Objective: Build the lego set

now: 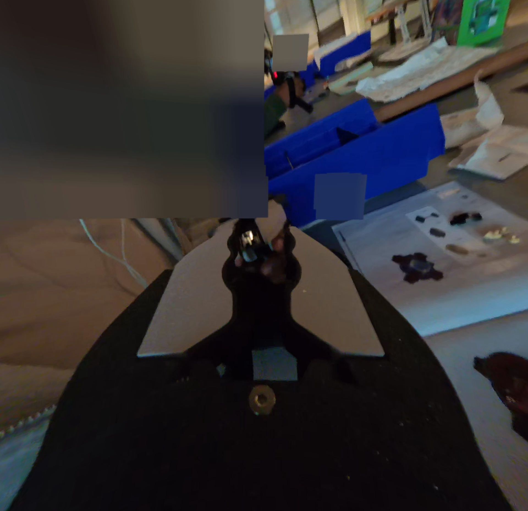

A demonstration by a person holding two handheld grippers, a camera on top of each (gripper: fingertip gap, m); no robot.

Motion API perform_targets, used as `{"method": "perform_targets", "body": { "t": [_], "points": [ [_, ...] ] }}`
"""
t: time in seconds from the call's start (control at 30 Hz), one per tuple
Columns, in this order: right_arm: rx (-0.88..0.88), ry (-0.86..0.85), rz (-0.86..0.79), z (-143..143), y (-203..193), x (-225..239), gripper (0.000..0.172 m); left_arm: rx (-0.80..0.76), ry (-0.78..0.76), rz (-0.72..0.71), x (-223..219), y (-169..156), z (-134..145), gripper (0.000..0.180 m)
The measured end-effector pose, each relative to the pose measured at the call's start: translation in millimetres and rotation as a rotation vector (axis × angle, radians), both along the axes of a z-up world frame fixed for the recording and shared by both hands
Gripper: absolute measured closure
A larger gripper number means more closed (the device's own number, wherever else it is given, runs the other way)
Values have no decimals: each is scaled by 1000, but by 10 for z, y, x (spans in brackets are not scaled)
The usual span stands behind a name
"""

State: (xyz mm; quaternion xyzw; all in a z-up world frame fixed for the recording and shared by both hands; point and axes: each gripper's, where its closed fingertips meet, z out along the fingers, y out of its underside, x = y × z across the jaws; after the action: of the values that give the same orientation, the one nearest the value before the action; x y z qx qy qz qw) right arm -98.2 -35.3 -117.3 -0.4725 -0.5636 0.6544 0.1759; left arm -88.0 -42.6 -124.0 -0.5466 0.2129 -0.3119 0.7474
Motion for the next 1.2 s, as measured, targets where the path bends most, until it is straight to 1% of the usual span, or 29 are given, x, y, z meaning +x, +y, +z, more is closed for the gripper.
{"method": "perform_targets", "body": {
  "t": [0.07, 0.13, 0.17, 0.23, 0.3, 0.37, 0.53, 1.03, 1.2],
  "points": [
    [15, -16, 22, -46, -26, 28, 149, 0, -9, -6, -8, -2, 6, 165],
    [-34, -34, 67, -52, -73, 51, 153, 3, -9, -9, -4, -7, 8, 165],
    [-26, -34, 71, -67, -73, 50, 154, 2, -10, -14, -3, -9, 8, 165],
    [48, 20, 51, -56, -65, 41, 157, 1, -16, -18, -7, -8, 12, 165],
    [134, 84, 43, -26, -96, 45, 165, 2, -18, -17, -10, -7, 13, 165],
    [187, 108, 57, -24, -141, 59, 165, 0, -16, -19, -6, -6, 11, 165],
    [212, 101, 66, -56, -160, 47, 164, 4, -2, -43, 28, -21, 5, 165],
    [209, 111, 136, -61, -212, 71, 169, 12, -5, -77, 46, -50, 8, 165],
    [249, 107, 181, -64, -232, 85, 169, 17, -4, -93, 59, -67, 9, 165]
  ]
}}
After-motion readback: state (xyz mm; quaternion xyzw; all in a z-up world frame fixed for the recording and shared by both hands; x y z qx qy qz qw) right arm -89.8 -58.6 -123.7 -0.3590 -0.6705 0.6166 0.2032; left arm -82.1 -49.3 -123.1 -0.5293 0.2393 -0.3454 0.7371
